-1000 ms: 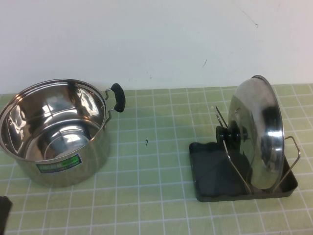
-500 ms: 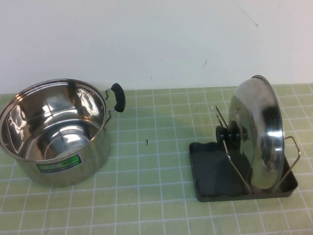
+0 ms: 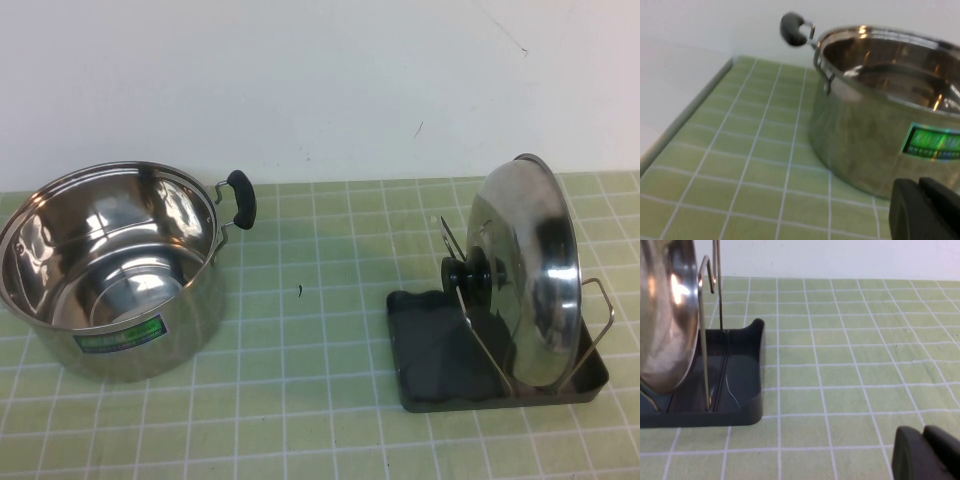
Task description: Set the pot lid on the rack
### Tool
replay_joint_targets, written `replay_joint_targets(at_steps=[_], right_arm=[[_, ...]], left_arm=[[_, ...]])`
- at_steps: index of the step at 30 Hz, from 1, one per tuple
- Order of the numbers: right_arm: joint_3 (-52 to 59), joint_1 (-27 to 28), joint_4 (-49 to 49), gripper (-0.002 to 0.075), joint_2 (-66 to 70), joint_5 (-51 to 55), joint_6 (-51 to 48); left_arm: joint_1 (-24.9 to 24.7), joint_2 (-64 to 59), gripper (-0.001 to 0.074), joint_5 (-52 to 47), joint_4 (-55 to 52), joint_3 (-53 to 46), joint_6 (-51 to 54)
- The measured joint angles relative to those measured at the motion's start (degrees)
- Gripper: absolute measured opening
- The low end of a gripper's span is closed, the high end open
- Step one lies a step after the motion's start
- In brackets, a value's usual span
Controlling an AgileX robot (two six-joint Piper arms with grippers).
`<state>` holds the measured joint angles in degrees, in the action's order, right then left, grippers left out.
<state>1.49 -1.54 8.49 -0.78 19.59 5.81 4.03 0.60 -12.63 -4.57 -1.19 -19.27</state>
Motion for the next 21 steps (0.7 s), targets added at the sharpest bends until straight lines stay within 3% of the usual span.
replay_joint_targets(at_steps=[4, 9, 16, 21], right_arm=[[0.0, 0.0, 0.0, 0.0030, 0.0, 0.0, 0.0], [0.0, 0.0, 0.0, 0.0030, 0.0, 0.0, 0.0], [0.0, 0.0, 0.0, 0.0030, 0.0, 0.0, 0.0], [0.0, 0.0, 0.0, 0.0030, 0.0, 0.1, 0.0]], left_arm=[[0.0, 0.1, -0.0001, -2.3, 5.7, 0.0, 4.6], [0.0, 0.1, -0.0001, -4.7, 13.4, 0.1, 18.4], [-0.4, 0.1, -0.0001, -4.8, 12.4, 0.1, 24.3], [-4.4, 0.1, -0.0001, -4.9, 11.0, 0.1, 26.4]])
